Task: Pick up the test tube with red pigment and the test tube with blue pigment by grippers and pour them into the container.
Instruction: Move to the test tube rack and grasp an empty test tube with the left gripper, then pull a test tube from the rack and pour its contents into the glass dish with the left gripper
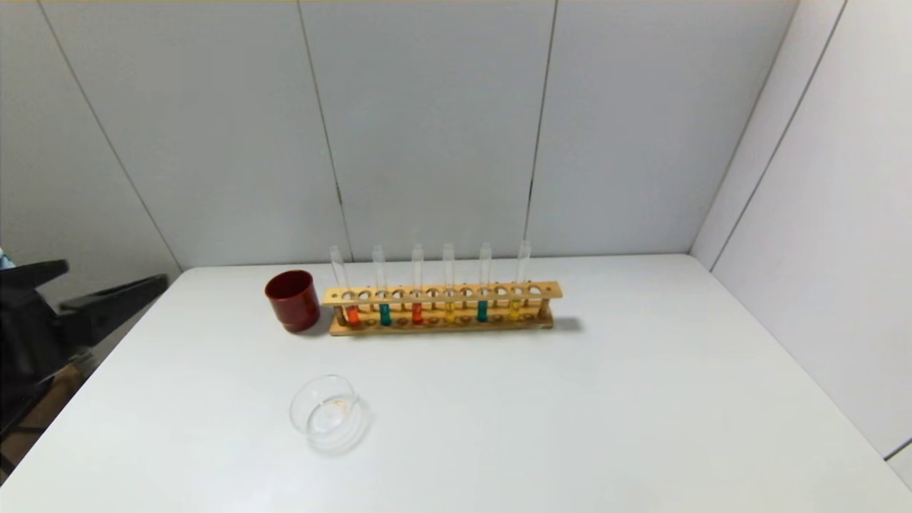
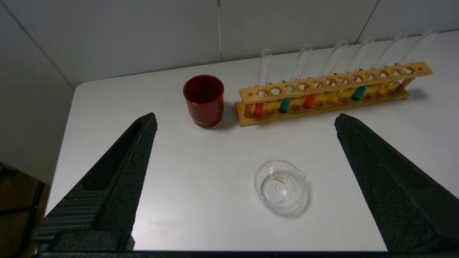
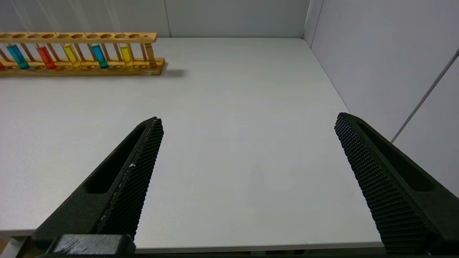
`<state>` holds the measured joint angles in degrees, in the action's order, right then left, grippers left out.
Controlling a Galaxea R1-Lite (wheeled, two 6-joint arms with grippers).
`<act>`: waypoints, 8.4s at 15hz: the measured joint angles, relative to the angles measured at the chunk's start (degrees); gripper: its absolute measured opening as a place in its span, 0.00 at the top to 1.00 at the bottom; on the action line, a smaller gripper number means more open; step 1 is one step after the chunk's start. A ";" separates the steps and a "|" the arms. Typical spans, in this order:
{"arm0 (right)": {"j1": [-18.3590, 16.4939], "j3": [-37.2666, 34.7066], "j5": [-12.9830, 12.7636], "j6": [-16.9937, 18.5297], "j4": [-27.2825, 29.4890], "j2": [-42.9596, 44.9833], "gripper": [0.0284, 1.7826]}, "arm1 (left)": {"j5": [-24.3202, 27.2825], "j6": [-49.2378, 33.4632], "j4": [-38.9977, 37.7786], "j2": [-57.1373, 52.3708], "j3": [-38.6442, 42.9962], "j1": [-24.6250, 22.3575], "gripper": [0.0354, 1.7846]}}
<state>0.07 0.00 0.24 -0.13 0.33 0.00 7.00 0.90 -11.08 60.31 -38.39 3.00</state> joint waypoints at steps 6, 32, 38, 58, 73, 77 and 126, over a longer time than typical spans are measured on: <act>0.00 0.00 -0.02 -0.02 0.00 0.00 0.02 | 0.00 -0.60 -16.70 28.50 -6.12 3.00 0.02; 0.00 0.00 0.00 -0.02 0.00 0.00 0.02 | -0.41 -6.07 -27.56 61.27 -22.44 7.63 0.64; 0.00 0.00 0.00 0.00 0.02 0.00 0.02 | -0.55 -6.05 -27.39 60.81 -22.64 8.41 0.84; -0.02 0.00 -0.02 -0.02 0.00 0.00 0.02 | -9.20 1.21 -11.96 26.23 -10.59 10.01 0.84; -0.02 0.00 -0.02 -0.02 0.02 0.00 0.02 | 16.15 38.64 -13.25 19.04 8.37 -8.62 0.84; 0.00 0.00 0.00 -0.02 0.00 0.00 0.02 | 15.32 48.60 -12.92 20.54 8.00 -9.61 0.84; 0.00 0.00 -0.02 -0.02 0.00 0.00 0.02 | 1.01 100.50 -19.40 40.74 5.18 2.36 0.84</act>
<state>0.07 0.00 0.22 -0.16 0.33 0.00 8.01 101.40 -30.48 101.05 -33.21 5.36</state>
